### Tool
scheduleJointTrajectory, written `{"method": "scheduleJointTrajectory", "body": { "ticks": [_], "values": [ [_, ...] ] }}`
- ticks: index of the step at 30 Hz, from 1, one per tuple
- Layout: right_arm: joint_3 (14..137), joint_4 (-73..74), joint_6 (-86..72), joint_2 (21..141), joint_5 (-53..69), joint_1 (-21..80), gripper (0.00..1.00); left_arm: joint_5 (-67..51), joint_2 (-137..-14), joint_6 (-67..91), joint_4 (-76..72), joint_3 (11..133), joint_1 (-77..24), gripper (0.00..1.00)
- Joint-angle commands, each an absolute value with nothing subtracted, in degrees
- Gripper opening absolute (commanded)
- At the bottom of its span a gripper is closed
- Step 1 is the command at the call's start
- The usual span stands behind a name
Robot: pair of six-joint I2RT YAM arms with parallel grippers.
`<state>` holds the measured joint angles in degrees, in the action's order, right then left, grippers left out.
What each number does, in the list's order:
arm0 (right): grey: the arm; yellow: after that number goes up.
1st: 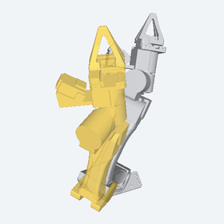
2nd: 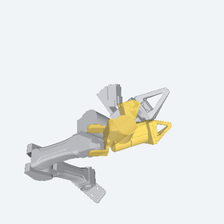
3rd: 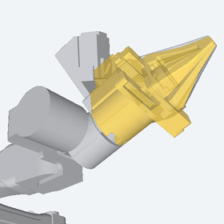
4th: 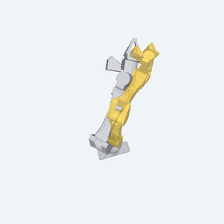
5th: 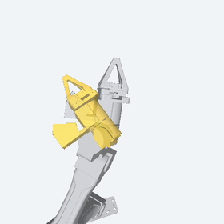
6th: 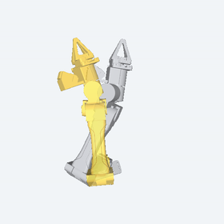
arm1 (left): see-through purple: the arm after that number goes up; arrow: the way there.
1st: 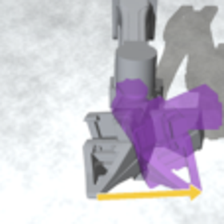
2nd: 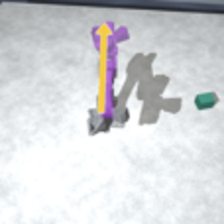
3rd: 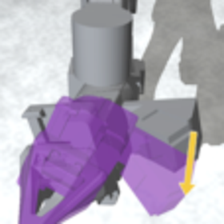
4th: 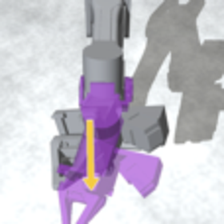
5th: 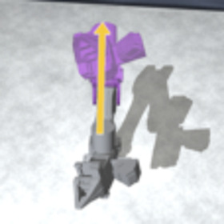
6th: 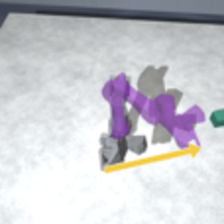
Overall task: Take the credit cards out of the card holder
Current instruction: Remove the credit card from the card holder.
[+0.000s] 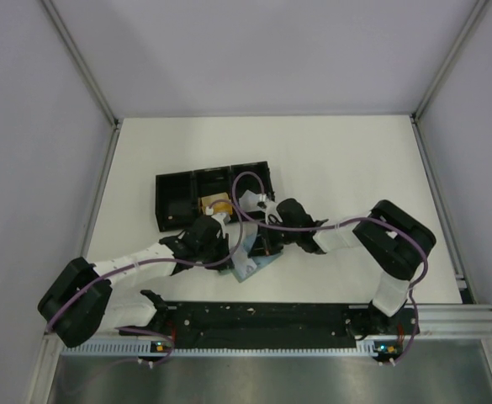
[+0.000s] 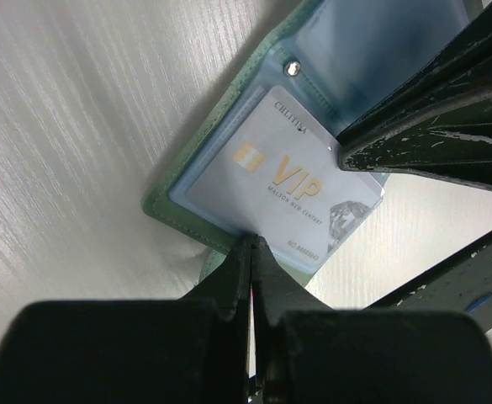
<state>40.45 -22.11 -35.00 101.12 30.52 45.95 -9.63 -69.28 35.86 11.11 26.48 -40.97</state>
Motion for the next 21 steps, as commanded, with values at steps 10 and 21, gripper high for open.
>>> {"method": "scheduleJointTrajectory", "body": {
  "ticks": [10,21],
  "values": [
    [37.53,-23.92,-33.41,98.53,33.14,39.55,0.00,-8.61,-69.79,34.80,11.25,24.17,-41.31,0.00],
    [37.88,-24.69,-33.74,98.96,35.94,39.29,0.01,-9.76,-60.83,38.41,8.35,24.69,-41.31,0.14]
  ]
}}
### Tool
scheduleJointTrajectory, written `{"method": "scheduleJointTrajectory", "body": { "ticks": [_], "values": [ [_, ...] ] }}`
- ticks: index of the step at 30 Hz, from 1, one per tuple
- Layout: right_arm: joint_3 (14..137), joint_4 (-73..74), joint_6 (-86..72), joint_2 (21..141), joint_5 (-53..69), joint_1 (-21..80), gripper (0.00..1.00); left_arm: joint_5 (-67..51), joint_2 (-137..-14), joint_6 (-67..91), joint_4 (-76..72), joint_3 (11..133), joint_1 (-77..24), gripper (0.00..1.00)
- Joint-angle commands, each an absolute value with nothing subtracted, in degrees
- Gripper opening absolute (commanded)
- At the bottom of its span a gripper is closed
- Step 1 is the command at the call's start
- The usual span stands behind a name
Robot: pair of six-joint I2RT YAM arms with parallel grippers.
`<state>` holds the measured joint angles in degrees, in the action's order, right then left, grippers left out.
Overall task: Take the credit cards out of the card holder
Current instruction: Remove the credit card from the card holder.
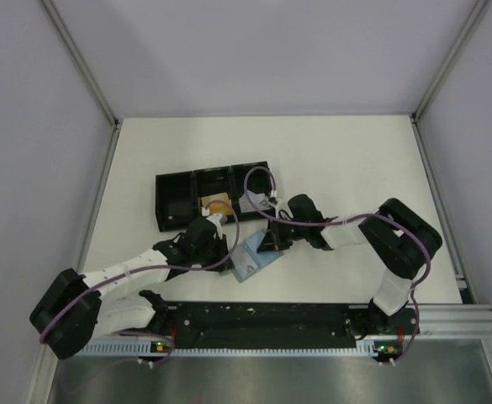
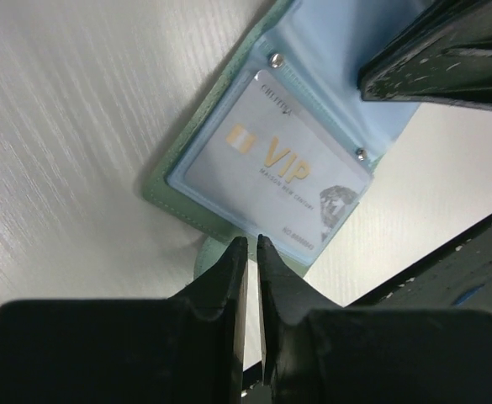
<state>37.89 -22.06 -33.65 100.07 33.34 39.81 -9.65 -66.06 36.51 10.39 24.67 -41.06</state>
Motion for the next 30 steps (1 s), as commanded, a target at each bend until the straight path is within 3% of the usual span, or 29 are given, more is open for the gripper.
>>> {"method": "scheduleJointTrajectory", "body": {
  "ticks": [1,4,9,18,30],
  "values": [
    [37.62,-26.18,-34.53,99.23,36.82,39.29,0.05,-9.49,-60.21,38.58,8.52,25.13,-41.31,0.15],
    [37.09,-29.96,-36.73,99.49,38.76,39.46,0.15,-8.09,-59.68,38.41,10.19,26.45,-41.40,0.15],
    [37.97,-29.97,-36.74,99.58,38.85,40.16,0.17,-7.56,-61.34,37.53,10.28,26.46,-41.31,0.15],
    [41.04,-24.35,-34.89,101.69,35.86,42.10,0.33,-7.91,-68.81,37.27,8.52,25.22,-41.40,0.01],
    [42.63,-27.50,-37.61,106.17,40.78,43.68,0.30,-8.79,-71.81,36.74,8.35,25.05,-41.40,0.00]
  ]
}}
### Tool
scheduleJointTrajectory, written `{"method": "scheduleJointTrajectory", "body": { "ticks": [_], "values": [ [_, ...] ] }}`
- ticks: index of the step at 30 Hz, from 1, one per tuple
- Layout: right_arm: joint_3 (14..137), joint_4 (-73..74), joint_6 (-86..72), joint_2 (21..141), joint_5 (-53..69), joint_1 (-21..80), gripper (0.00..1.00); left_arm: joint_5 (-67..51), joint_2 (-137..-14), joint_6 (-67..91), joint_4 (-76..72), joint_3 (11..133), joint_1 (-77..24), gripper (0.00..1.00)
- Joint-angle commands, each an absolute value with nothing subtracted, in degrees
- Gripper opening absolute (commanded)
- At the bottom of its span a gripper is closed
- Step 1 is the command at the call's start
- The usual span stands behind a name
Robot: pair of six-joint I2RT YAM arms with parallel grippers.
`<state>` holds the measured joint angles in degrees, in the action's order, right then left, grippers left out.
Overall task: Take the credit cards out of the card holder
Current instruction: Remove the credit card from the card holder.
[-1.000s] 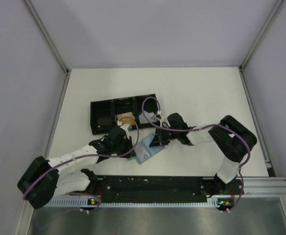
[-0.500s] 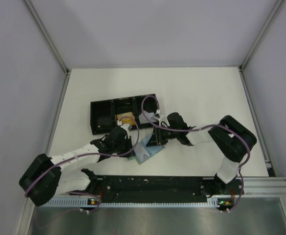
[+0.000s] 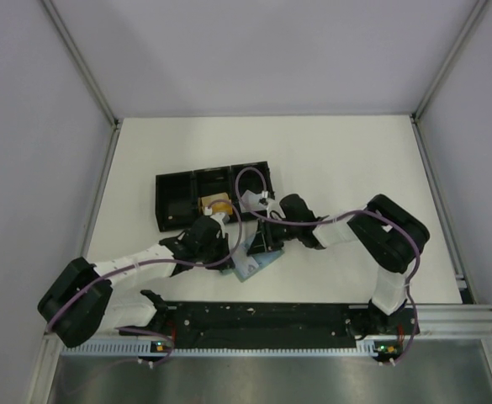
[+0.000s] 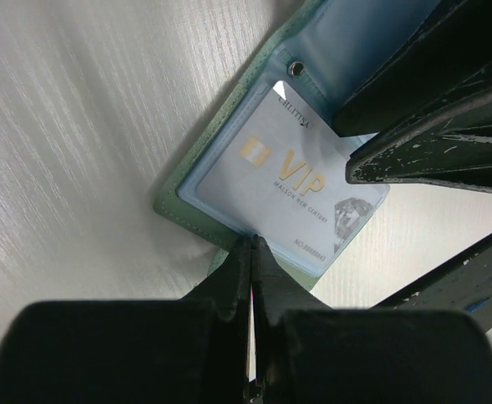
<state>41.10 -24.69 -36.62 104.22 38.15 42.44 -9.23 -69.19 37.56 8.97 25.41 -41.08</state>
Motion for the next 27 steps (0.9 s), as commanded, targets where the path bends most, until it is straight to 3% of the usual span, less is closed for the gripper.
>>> {"method": "scheduleJointTrajectory", "body": {
  "ticks": [1,9,14,27],
  "values": [
    [42.63,-28.38,-38.05,106.61,41.30,43.68,0.28,-8.70,-71.89,36.65,8.26,25.05,-41.57,0.00],
    [42.89,-32.34,-40.25,108.63,43.33,43.77,0.19,-8.79,-72.16,36.65,7.91,25.14,-42.01,0.00],
    [42.54,-32.43,-39.82,108.11,42.98,43.51,0.00,-8.53,-71.98,36.65,8.26,24.96,-42.01,0.00],
    [39.11,-34.27,-39.90,106.00,44.65,37.62,0.00,-8.26,-66.64,38.49,6.51,22.77,-42.01,0.00]
  ]
}}
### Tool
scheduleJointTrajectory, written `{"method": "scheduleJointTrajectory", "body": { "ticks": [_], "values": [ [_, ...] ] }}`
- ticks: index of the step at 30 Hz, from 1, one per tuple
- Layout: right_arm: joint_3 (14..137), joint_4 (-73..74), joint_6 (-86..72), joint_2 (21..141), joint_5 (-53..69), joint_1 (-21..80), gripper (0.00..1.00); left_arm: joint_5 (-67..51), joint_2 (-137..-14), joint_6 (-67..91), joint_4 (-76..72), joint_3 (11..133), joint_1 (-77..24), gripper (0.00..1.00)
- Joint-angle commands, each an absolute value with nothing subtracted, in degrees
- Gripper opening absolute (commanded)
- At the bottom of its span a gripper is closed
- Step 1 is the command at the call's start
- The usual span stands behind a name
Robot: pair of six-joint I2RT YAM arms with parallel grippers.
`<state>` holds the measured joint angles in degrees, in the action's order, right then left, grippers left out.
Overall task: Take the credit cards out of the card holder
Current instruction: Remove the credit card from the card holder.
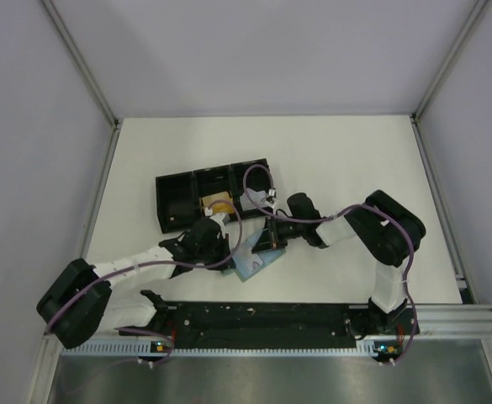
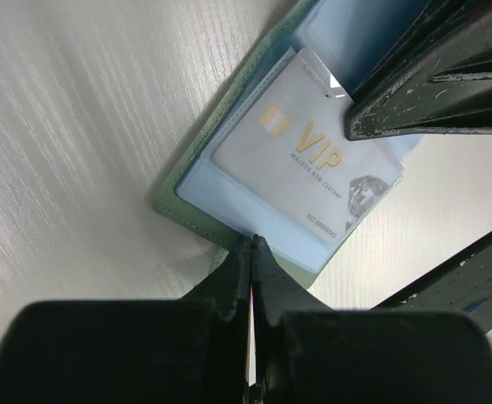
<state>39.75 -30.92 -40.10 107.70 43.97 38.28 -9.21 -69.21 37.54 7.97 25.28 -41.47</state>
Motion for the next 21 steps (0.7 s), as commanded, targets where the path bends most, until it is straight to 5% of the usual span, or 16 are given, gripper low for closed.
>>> {"method": "scheduleJointTrajectory", "body": {
  "ticks": [1,5,8,21],
  "values": [
    [39.02,-34.80,-40.25,106.17,44.65,37.62,0.00,-8.35,-64.79,39.71,5.46,22.33,-42.01,0.04],
    [38.85,-35.07,-40.52,106.35,44.47,37.79,0.00,-9.05,-60.03,43.15,0.44,21.88,-42.01,0.23],
    [39.11,-35.16,-40.78,106.44,44.47,38.41,0.00,-9.05,-60.73,44.12,-3.07,22.85,-42.01,0.26],
    [38.41,-35.51,-41.66,106.08,43.15,40.08,0.00,-9.23,-70.48,41.84,-3.52,25.14,-42.01,0.06]
  ]
}}
